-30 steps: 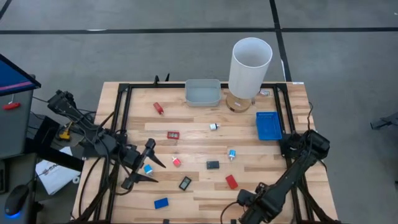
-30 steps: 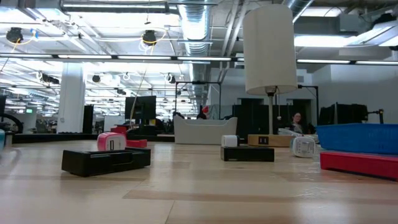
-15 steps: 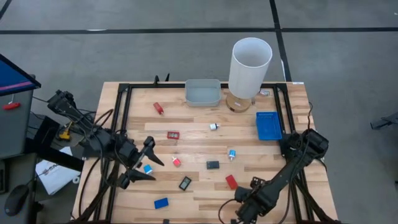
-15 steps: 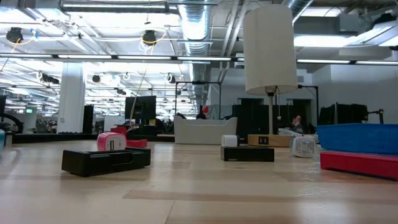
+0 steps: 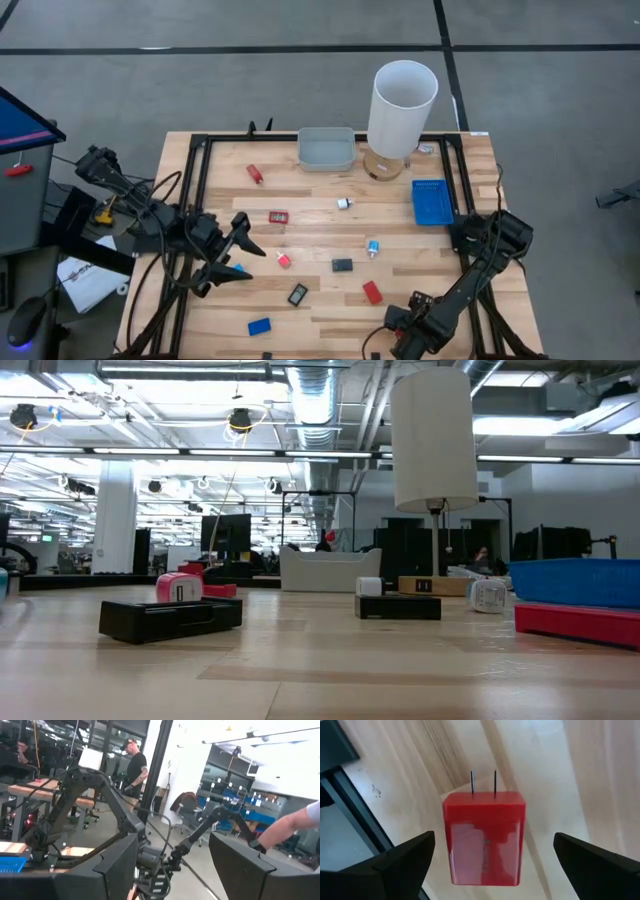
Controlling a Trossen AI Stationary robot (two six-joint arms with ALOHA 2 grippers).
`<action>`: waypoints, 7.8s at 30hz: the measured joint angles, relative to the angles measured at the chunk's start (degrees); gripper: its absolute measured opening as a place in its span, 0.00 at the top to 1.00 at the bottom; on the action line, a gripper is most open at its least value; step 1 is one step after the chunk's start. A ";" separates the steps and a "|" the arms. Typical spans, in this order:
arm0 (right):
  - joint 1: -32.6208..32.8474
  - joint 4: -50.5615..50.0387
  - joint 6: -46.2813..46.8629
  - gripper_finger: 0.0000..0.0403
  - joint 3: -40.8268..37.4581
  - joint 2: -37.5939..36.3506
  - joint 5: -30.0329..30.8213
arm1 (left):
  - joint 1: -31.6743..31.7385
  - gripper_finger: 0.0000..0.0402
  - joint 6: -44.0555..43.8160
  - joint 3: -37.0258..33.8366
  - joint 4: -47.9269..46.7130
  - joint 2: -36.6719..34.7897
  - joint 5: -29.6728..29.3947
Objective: Pick & Place Office items
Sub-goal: Put the bottom red charger adapter into the gray bin
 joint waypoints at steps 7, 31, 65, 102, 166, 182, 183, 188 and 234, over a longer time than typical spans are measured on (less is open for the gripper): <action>-0.20 -1.77 0.57 0.01 -0.17 0.04 0.81 | 0.00 0.39 0.37 0.00 0.98 0.00 -0.20; -1.63 14.26 -0.73 0.44 -1.64 0.09 0.90 | -0.11 0.41 -1.59 0.00 -8.85 0.02 -0.62; -23.87 36.03 -20.56 0.49 -1.62 -23.38 -0.97 | -0.13 0.35 11.11 0.69 -16.01 6.61 -5.58; -34.31 66.66 -19.00 0.49 -1.60 -17.84 -15.41 | 6.91 0.28 30.03 20.74 -18.30 22.86 8.27; -12.83 51.84 -10.60 0.52 -1.60 -18.10 14.32 | 18.17 0.70 -16.53 20.55 -48.61 17.75 -7.69; -1.26 44.48 2.50 0.51 -1.60 -18.10 35.60 | 51.63 0.71 -5.83 41.93 -52.41 36.34 10.14; -0.90 43.61 3.68 0.51 -1.60 -18.10 35.63 | 51.81 0.71 -4.93 45.31 -55.37 38.48 8.98; 1.04 40.80 7.02 0.51 -1.60 -18.08 36.04 | 54.25 0.71 -2.36 58.57 -65.47 48.92 4.43; 3.96 37.63 11.76 0.51 -1.60 -18.08 45.03 | 67.39 0.71 -34.60 55.32 -69.57 66.12 0.38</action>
